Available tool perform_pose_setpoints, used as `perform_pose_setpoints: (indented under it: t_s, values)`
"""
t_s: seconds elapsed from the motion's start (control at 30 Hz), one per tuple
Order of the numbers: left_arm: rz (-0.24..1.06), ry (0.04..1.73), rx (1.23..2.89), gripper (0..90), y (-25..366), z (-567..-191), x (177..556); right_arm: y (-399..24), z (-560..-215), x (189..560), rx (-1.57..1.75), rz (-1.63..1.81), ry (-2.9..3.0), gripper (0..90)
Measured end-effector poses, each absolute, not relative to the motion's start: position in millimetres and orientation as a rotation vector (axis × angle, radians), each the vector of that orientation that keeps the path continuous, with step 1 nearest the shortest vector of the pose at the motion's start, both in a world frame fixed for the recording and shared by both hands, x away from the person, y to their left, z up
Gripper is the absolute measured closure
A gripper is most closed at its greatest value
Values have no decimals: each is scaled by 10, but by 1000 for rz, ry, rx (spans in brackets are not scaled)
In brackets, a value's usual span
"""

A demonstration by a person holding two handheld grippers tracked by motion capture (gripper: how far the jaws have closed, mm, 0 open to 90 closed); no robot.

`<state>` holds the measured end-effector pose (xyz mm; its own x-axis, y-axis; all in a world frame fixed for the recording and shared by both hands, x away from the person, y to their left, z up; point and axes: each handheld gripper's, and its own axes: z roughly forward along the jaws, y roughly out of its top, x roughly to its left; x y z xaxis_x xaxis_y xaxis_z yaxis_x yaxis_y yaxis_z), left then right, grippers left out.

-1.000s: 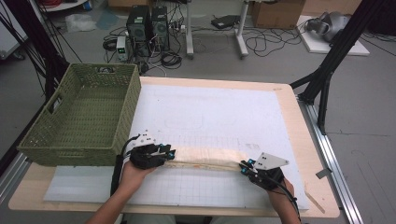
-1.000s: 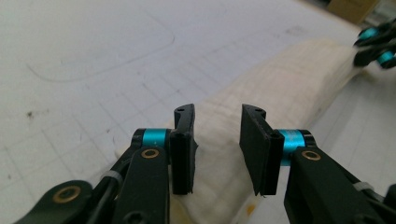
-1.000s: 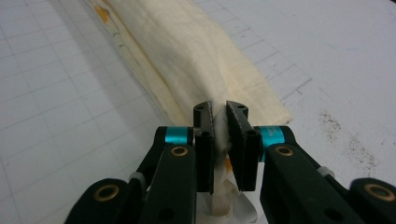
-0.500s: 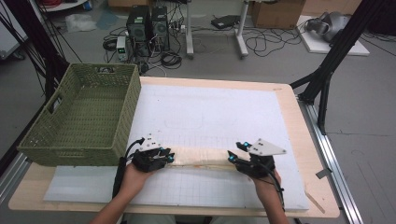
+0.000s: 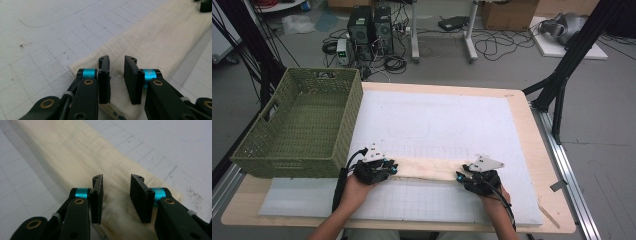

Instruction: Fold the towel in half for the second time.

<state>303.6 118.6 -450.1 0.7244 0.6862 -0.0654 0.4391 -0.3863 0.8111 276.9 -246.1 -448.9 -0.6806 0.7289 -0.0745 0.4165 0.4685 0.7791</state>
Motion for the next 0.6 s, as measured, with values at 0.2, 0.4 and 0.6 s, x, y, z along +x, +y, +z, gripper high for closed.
perform_pose_setpoints:
  t_s: [0.2, 0.4, 0.6]
  values:
    - [340, 864, 2037, 745, 1196, -4498, 3047, -2459, -4498, 2773, 964, 1074, 2322, 618]
    - [297, 852, 1922, 604, 1297, -4346, 3016, -2499, -4343, 2702, 948, 1173, 2266, 558]
    - [290, 821, 1923, 650, 1374, -4316, 2966, -2668, -4245, 2617, 964, 1217, 2203, 614]
